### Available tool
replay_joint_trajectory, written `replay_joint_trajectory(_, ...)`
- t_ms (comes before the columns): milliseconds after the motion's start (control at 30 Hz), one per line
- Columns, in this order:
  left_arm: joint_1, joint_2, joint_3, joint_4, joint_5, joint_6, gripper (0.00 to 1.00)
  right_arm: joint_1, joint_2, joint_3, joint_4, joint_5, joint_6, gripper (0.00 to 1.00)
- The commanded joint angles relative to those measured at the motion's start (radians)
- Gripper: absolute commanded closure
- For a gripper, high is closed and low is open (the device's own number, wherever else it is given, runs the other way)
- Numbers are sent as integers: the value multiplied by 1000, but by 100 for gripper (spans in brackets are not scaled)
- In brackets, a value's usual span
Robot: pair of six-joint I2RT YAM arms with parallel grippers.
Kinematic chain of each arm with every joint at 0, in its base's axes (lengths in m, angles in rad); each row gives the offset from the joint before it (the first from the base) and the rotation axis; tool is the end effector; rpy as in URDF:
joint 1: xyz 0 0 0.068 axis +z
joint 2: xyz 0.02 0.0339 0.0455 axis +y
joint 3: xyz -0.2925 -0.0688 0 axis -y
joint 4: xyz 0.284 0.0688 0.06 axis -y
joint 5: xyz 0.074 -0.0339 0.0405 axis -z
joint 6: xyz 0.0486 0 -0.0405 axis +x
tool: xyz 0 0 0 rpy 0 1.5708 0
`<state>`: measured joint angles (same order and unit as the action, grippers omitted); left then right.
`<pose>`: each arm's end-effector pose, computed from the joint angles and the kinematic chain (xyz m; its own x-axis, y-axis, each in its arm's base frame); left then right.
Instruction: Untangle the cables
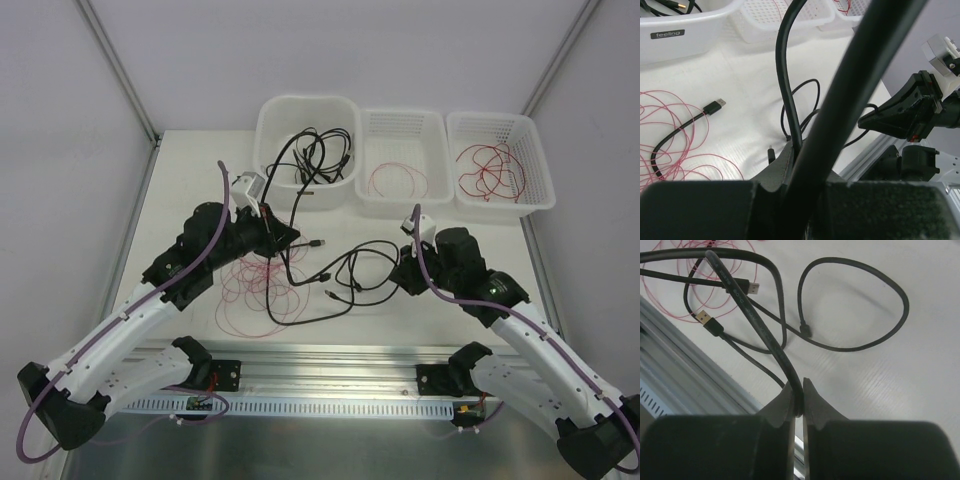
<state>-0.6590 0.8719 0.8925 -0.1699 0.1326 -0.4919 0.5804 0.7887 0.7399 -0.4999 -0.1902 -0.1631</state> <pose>0.1821 -0.1492 0.3851 -0.4391 -0.2520 -0.8623 0.5706 0.6632 -0.4844 0.1658 0.1197 0.3036 -0.3210 -0.4012 -0.8579 -0.7352 0.6765 -0.0412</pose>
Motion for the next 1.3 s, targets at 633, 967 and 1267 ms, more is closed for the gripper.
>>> replay_joint_trajectory(633,-10,22,77,156,220,16,100,254,314,-25,484,118,283,90)
replay_joint_trajectory(967,-10,-94,-14,132,22,110,100,268,176,26,268,209,169,37)
replay_joint_trajectory(1267,-11,-57,23,130,143,164,100,233,27,15,142,140,-15,29)
